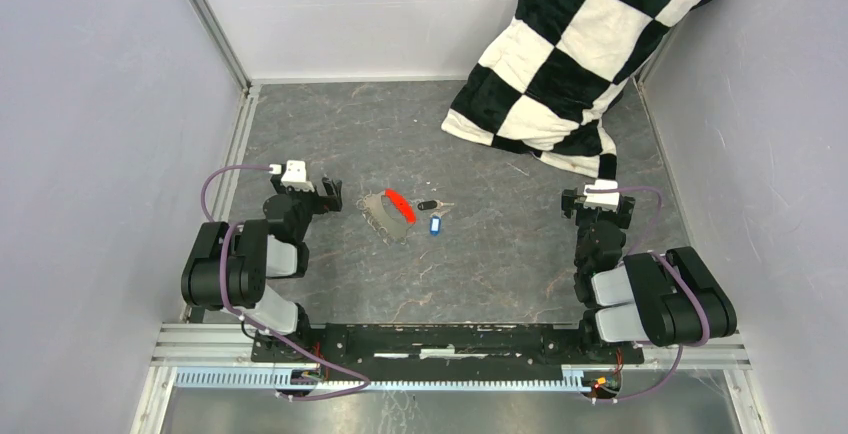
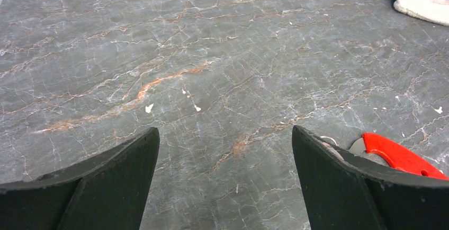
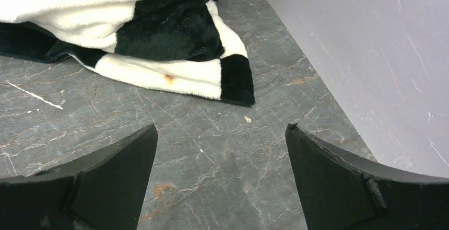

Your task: Put the keys on the keyring

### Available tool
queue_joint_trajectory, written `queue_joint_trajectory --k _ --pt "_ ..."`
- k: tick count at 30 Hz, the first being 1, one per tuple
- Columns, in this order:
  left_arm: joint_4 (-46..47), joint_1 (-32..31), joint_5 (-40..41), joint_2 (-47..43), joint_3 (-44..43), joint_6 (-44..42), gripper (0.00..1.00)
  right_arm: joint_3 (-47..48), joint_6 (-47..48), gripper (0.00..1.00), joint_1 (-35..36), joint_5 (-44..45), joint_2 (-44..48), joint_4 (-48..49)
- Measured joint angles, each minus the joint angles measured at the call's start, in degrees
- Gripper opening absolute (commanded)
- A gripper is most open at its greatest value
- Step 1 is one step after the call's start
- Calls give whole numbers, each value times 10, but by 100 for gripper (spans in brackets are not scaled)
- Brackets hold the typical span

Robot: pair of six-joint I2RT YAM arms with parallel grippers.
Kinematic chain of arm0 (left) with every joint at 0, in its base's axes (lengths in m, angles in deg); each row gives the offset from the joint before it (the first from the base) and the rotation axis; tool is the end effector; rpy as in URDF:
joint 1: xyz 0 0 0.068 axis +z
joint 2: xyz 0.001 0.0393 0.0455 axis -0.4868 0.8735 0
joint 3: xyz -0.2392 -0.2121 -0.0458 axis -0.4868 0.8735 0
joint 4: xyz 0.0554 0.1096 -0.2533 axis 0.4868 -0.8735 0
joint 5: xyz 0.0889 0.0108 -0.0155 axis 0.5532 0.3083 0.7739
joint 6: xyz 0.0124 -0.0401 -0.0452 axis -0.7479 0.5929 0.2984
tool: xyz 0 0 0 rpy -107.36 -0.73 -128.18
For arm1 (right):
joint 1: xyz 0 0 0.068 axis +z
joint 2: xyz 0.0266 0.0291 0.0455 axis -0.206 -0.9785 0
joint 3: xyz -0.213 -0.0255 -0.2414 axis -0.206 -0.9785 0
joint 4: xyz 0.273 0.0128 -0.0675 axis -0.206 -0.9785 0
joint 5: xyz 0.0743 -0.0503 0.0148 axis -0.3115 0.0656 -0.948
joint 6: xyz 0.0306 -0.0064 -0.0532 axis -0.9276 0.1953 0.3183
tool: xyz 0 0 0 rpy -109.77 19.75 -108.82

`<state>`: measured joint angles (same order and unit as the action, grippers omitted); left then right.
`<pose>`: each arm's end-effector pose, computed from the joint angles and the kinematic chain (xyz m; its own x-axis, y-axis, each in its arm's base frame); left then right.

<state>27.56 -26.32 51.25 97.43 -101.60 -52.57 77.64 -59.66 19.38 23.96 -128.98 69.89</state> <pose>0.2537 0.0038 0.1680 -0.1370 -0.0475 -0.9894 0.1291 0.9895 -0.0653 0.1902 0.0059 0.1746 -0.0469 -0.1575 -0.9864 0.2796 0.9459 -0.1644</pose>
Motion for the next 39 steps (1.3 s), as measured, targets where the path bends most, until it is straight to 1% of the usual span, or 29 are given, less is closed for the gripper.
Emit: queue_joint_trajectory --k 10,12,13,14,15,17,19,21,23,25,27,28,30,33,34,35,36,39 --pt "-2 0 0 -2 0 0 100 0 0 98 0 0 0 -1" --pt "-29 1 5 -19 -3 0 100 0 -2 98 1 8 6 -6" --pt "-61 1 11 -34 -11 0 100 0 -3 98 5 19 19 -25" --pt "-95 1 15 -47 -26 0 100 5 -9 98 9 32 38 -66" --pt "-152 1 16 -61 -55 -3 100 18 -18 98 12 45 56 -118" --pt "-250 1 18 -71 -126 -13 100 74 -44 98 14 66 70 -231" --pt "-341 1 21 -71 -205 -28 100 133 -73 98 14 59 70 -314" --pt "-416 1 20 -72 -260 -45 100 180 -126 98 15 34 78 -378" --pt "-480 1 16 -73 -289 -57 100 209 -177 98 15 7 85 -429" --pt "-545 1 9 -73 -307 -71 100 250 -221 98 15 -37 76 -485" --pt "-613 1 -6 -73 -319 -85 100 287 -244 98 18 -102 51 -519" --pt "-643 1 -18 -73 -325 -91 100 303 -248 98 27 -130 37 -532" --pt "-687 1 -37 -73 -332 -100 100 329 -247 98 70 -168 10 -560" --pt "-742 1 -64 -73 -339 -116 100 372 -236 98 180 -195 -29 -608" --pt "-760 1 -72 -74 -341 -123 100 395 -231 96 224 -202 -47 -623" --pt "-776 1 -80 -75 -342 -131 100 409 -227 95 248 -206 -59 -629" --pt "-793 1 -87 -75 -344 -139 100 429 -221 93 287 -210 -76 -635" --pt "-832 1 -99 -77 -348 -163 100 469 -203 91 357 -219 -113 -645"
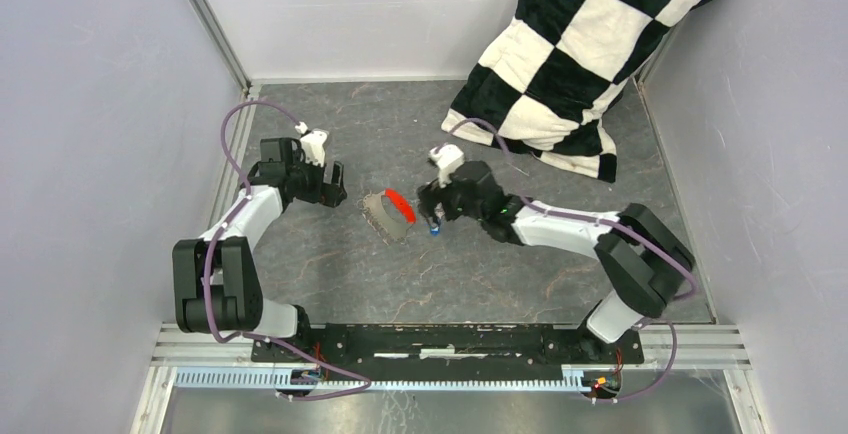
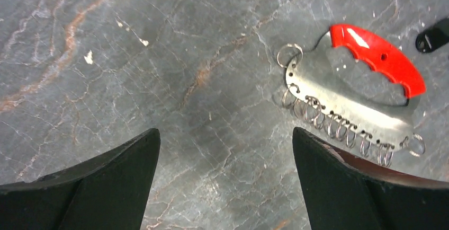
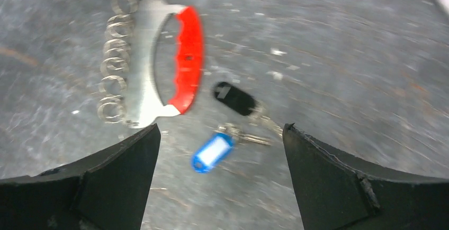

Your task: Put the keys on the keyring

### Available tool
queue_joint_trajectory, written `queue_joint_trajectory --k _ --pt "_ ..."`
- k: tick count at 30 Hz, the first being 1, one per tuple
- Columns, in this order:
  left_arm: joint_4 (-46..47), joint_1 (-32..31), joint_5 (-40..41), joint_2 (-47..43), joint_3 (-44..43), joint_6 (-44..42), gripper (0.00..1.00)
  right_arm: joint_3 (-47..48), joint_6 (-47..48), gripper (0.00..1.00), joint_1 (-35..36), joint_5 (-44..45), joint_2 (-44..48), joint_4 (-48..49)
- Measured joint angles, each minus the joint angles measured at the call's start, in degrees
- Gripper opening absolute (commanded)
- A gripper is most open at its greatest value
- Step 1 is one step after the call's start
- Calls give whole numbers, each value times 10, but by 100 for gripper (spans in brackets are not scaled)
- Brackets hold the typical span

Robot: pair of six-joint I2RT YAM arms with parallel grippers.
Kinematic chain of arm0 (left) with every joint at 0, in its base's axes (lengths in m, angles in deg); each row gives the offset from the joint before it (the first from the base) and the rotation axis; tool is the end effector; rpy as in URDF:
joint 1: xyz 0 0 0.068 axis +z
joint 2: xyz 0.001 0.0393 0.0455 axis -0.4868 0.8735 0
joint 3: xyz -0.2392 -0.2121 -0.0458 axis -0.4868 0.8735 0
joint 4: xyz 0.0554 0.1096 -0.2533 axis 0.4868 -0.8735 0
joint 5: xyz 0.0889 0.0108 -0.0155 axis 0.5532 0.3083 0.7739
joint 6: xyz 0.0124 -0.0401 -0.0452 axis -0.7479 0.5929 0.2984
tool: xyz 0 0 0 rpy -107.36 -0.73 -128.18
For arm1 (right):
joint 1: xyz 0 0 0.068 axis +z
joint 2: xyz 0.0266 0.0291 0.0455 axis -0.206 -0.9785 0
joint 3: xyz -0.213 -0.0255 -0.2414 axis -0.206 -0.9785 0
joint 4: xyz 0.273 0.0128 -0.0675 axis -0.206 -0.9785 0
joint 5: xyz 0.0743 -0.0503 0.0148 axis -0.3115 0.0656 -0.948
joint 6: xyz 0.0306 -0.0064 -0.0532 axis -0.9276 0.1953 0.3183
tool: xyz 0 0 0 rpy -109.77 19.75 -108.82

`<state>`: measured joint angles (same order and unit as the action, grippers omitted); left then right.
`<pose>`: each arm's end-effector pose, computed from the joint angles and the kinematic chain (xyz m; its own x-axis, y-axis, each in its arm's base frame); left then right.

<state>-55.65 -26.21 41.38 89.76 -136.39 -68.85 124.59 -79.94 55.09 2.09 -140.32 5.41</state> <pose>0.3055 -0.0008 0.2377 -0.6795 0.1907 -0.7084 0.3588 0.9286 -0.0942 0.2666 0.2481 0.2341 -0.4700 -0.1839 -0.8633 -0.5829 0.7991 0.1471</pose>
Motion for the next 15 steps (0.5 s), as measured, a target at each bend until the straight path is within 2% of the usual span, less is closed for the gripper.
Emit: queue_joint_trajectory --k 5,15 --pt "-42 0 -5 -11 -1 -30 100 92 36 88 73 -22 -87 -28" --pt "-73 15 11 -16 -40 -32 93 305 99 76 120 -50 -252 -86"
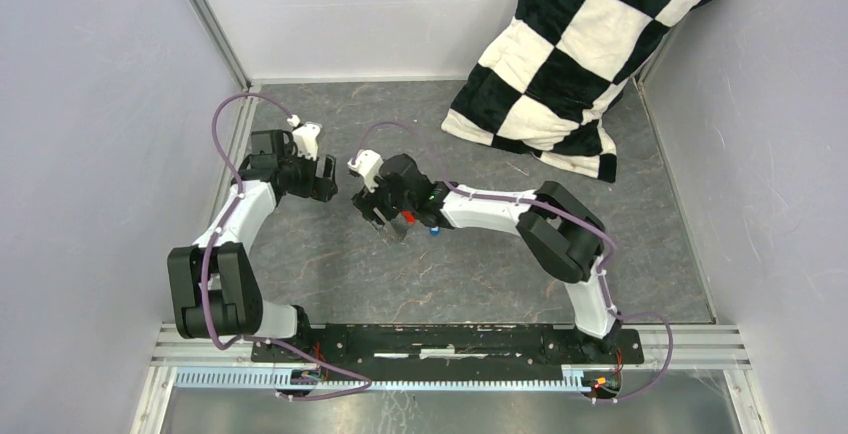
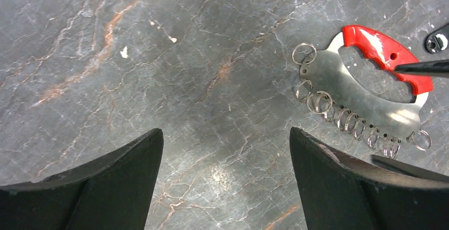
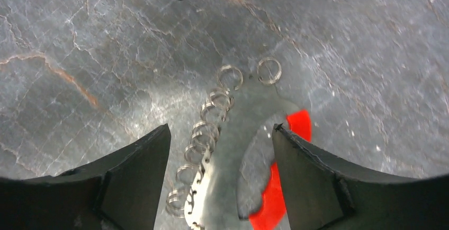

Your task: Put the keys on the keyring

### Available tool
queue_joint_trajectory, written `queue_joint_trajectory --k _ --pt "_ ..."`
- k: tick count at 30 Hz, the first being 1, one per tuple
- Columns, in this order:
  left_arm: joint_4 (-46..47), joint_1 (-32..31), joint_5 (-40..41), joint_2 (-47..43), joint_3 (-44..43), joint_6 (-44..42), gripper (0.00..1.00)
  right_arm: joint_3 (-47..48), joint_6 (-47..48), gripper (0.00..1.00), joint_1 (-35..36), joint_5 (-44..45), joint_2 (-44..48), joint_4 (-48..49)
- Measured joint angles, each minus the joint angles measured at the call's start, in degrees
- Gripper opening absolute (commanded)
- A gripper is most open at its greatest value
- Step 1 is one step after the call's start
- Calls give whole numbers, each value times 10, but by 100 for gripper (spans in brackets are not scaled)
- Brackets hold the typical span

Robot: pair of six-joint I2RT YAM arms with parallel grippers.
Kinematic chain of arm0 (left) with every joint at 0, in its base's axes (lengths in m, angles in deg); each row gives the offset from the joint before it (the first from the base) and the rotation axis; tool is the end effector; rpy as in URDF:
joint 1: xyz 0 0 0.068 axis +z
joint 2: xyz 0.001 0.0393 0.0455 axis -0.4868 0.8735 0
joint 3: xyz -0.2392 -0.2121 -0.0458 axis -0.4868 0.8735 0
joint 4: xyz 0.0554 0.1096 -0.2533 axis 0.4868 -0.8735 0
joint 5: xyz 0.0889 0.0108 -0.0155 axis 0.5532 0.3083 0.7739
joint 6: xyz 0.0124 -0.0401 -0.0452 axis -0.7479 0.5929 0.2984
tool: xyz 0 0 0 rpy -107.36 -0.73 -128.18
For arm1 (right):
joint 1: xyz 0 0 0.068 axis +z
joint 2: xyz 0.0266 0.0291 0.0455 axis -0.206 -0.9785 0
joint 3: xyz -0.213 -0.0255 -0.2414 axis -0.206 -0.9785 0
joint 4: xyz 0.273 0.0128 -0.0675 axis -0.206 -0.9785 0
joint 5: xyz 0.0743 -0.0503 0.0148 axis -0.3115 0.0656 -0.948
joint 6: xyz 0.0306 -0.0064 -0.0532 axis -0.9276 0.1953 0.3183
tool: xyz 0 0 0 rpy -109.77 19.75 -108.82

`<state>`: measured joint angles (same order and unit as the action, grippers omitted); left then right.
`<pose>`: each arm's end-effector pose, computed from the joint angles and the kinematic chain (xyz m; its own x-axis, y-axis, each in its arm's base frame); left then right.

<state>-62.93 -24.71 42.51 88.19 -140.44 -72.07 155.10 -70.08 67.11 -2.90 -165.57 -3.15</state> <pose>0.3031 0.0079 0.2592 -0.6884 0.2254 -0.6894 0.3587 0.9319 -0.0534 0.2870 0.4174 0.2193 -0.3180 -0.4285 -0.8457 -0.8395 0.5418 0.0412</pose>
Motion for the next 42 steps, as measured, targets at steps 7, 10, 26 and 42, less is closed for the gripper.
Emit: queue_joint_trajectory --k 7,10,26,42 --pt "-25 38 2 21 -35 4 84 136 45 64 1 -2 -96 -54" --pt "-28 59 1 38 -47 5 81 182 50 59 -8 -11 -125 -74" --pt "-48 75 -2 47 -49 5 73 279 37 35 -49 -80 -219 -131" --pt "-51 75 -7 42 -43 5 82 276 -7 0 -55 -139 -221 -121"
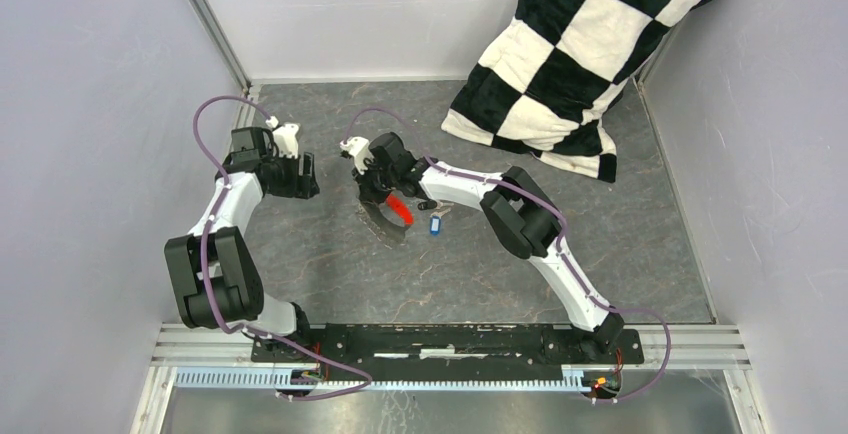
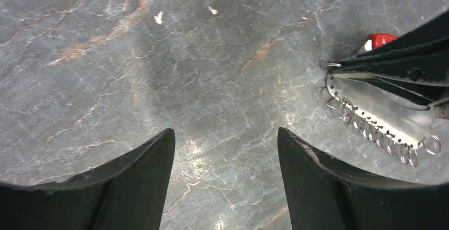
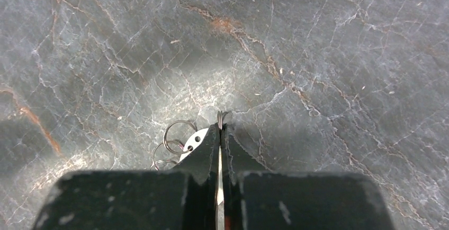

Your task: Put the keys on the keyring

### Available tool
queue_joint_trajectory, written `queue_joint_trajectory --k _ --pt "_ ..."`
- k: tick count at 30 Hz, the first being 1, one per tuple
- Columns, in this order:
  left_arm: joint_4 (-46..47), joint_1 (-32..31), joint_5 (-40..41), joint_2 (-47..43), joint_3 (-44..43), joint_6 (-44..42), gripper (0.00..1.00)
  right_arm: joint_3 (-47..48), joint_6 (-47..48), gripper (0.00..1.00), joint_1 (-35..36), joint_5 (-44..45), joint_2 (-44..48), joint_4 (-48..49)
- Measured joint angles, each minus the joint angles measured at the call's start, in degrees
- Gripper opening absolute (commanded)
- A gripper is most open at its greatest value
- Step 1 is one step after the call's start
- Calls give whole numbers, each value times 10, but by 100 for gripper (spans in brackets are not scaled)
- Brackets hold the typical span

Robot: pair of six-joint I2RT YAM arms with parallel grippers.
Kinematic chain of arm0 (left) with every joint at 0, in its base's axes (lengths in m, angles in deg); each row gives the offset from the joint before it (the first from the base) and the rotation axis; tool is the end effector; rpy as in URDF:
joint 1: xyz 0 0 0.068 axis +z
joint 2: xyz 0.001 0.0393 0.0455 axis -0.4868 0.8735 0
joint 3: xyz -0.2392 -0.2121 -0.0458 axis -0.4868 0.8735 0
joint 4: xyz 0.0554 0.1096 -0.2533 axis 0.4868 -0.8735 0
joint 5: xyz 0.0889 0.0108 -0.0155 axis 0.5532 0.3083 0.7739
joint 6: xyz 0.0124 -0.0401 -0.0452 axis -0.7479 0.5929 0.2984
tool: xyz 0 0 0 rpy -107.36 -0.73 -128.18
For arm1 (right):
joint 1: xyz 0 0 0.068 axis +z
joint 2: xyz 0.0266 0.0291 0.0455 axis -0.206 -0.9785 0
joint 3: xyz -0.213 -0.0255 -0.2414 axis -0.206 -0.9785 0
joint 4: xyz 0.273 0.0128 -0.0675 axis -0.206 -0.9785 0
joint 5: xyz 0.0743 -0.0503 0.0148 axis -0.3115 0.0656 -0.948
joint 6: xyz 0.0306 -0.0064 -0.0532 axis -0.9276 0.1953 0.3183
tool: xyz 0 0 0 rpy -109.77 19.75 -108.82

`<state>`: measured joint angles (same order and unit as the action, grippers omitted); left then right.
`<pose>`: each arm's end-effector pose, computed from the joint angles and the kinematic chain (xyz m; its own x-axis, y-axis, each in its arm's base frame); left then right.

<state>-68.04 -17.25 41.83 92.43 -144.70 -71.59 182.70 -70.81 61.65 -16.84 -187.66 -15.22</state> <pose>0.3140 0.0497 0.2564 -0.7690 0.1132 -0.6292 0.2287 0.9678 -0.1054 0.3797 0.4696 0.1613 -0.4300 -0.4644 -0.7742 -0.8642 0.4597 0.2043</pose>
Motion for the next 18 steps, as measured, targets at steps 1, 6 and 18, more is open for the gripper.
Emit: queue_joint_trajectory --k 1,6,18 --pt "-1 0 -7 -3 3 0 85 -4 -5 0 -1 -6 1 5" --pt "-18 0 -63 -16 6 -10 93 -61 -25 0 -10 -33 37 37" --pt "-240 0 -256 -60 -49 -243 78 -292 -82 0 -16 -128 280 179"
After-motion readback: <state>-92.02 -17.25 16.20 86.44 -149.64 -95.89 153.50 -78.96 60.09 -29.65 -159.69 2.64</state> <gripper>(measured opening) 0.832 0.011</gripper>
